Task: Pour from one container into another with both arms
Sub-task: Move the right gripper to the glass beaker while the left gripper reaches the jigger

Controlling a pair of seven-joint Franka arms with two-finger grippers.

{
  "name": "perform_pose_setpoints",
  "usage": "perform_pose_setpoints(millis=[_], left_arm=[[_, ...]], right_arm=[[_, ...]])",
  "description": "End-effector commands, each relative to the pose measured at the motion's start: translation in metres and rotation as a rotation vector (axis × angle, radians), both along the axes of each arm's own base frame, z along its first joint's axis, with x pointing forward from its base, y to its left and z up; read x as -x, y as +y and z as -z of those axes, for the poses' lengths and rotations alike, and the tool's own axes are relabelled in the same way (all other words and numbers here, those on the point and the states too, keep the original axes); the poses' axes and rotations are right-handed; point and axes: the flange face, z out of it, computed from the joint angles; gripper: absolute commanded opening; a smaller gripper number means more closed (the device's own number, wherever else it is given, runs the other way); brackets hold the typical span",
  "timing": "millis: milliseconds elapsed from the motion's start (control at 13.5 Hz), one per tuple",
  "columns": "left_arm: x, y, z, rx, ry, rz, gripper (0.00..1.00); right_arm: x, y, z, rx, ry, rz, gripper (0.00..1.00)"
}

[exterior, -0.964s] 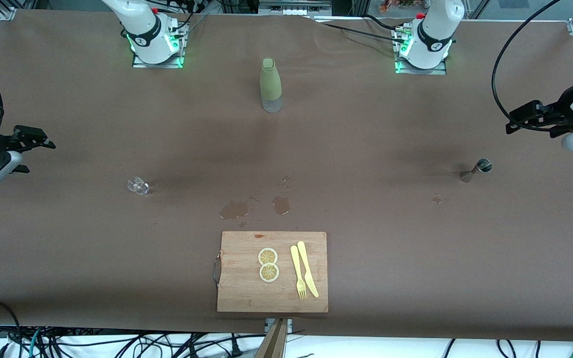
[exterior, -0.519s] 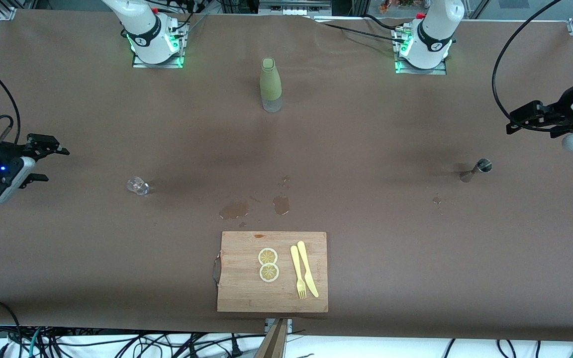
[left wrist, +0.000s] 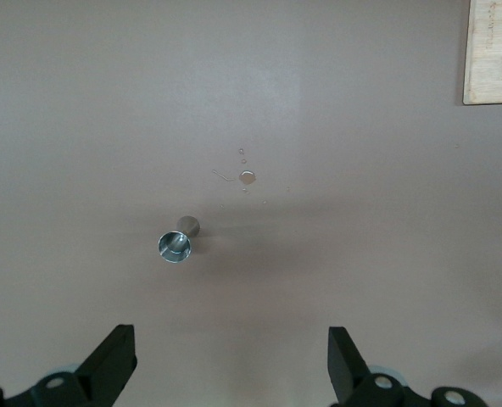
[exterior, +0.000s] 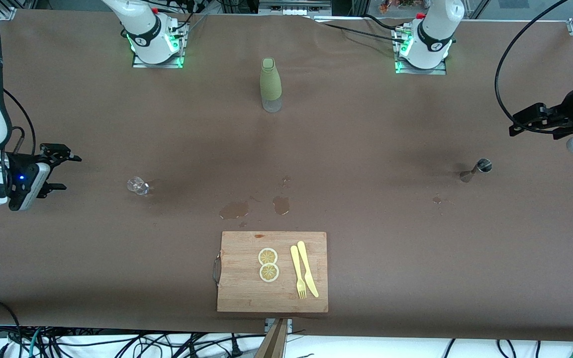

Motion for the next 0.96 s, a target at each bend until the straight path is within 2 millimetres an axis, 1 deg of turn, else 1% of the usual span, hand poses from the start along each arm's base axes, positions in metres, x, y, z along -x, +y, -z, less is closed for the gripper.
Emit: perform_pose_setpoints(millis=[0,74,148,223,297,519,593,668,742,816,890], left_arm=[[0.001,0.016,0.001,-0.031,-0.009,-0.006,1.0],[-0.002,0.029,0.004,-0.021,-0.015,0.047,1.0],[-0.008,0.047,0.014,-0.005,-0.021,0.115,1.0],[-0.012,0.072,0.024,0.013,-0.025,0.175,1.0],[-0.017,0.088,0.039,0.051,-0.023,0.236,1.0],[-0.025,0.145,0.077,0.123,-0.063,0.435,1.0],[-0.027,0.16,0.091,0.167,-0.078,0.498,1.0],[-0.028,0.182,0.107,0.203,-0.096,0.549,1.0],[-0.029,0.198,0.125,0.244,-0.112,0.606,1.0],[-0.031,0.207,0.14,0.287,-0.129,0.671,1.0],[-0.031,0.221,0.161,0.331,-0.145,0.723,1.0]], right_arm=[[-0.002,-0.001,-0.002,-0.025,-0.02,-0.026,1.0],[-0.002,-0.001,0.0,-0.028,-0.02,-0.033,1.0],[-0.002,0.0,0.007,-0.034,-0.01,-0.037,1.0],[-0.002,-0.001,0.013,-0.042,-0.007,-0.051,1.0],[-0.003,0.0,0.016,-0.054,-0.009,-0.06,1.0],[-0.004,0.001,0.025,-0.068,-0.003,-0.066,1.0],[-0.004,0.001,0.032,-0.08,0.0,-0.08,1.0],[-0.006,0.003,0.04,-0.121,-0.006,-0.09,1.0],[-0.006,-0.001,0.049,-0.174,-0.024,-0.095,1.0],[-0.005,-0.008,0.066,-0.213,-0.026,-0.107,1.0],[-0.008,-0.013,0.075,-0.236,-0.05,-0.123,1.0]])
